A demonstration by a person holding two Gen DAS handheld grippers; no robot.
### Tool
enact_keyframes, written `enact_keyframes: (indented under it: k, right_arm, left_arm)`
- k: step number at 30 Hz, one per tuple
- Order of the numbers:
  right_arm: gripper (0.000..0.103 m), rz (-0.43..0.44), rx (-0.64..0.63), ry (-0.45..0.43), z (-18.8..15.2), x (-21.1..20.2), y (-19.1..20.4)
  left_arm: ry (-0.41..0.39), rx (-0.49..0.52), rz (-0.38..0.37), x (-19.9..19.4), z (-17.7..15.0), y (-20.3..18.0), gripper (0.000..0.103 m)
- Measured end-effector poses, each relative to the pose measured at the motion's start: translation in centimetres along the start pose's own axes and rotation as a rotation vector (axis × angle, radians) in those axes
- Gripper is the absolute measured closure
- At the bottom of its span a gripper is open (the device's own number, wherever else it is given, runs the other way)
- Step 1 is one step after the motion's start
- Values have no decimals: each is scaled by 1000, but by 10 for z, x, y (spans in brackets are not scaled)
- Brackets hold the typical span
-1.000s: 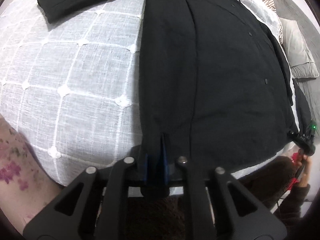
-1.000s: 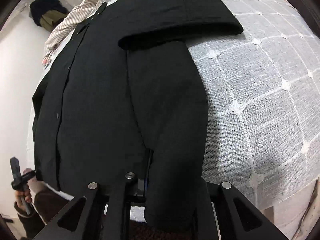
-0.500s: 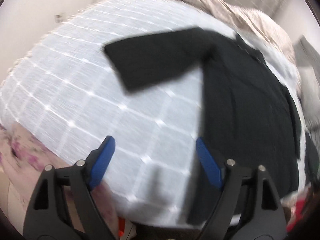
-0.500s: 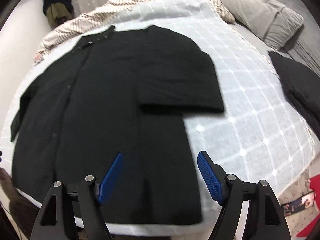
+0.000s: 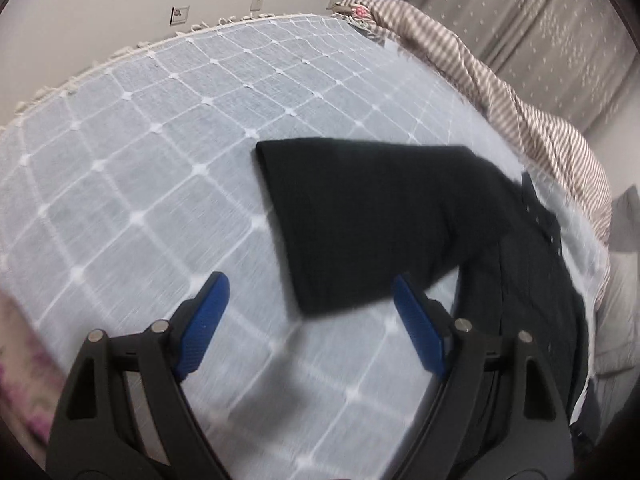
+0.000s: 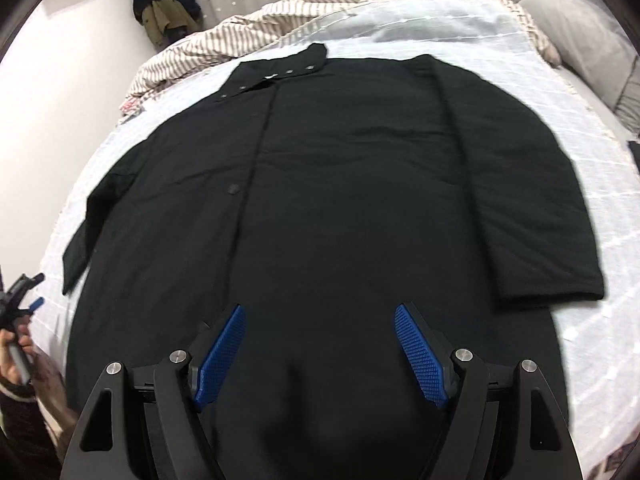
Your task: Fold large clothes
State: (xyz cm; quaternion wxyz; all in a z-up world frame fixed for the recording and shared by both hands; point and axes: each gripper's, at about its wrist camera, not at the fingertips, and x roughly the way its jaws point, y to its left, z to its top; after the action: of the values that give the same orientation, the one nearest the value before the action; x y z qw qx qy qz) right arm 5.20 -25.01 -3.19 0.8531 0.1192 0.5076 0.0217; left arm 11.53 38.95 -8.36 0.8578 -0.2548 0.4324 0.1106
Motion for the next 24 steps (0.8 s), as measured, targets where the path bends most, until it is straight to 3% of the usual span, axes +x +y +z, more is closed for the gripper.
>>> enact_keyframes:
  k: [3, 5, 8, 9, 13, 19, 24]
  right_arm:
    - [24, 11, 2, 3, 8, 20, 14]
    - [24, 21, 6, 12, 9, 31, 18]
    - [24, 18, -7, 54, 6, 51, 24]
    - [24, 10, -15, 66, 4, 56, 26]
    - [24, -21, -31, 96, 3, 69, 25]
    - [24, -44, -20, 94, 8, 73, 20]
    - [24, -48, -6, 94, 10, 77, 14]
  left_arm:
    - [-20, -43, -30, 22, 11, 6, 20]
    - [-20, -58, -1, 41, 16, 9, 28]
    - [28, -87, 13, 67, 20, 9, 49]
    - [23, -92, 18, 70, 21, 8, 54]
    - [-30, -48, 72, 65, 38, -7, 93]
    - [-289, 2, 147, 9, 93, -20, 94]
    - [-357, 54, 239, 8, 127, -20, 93]
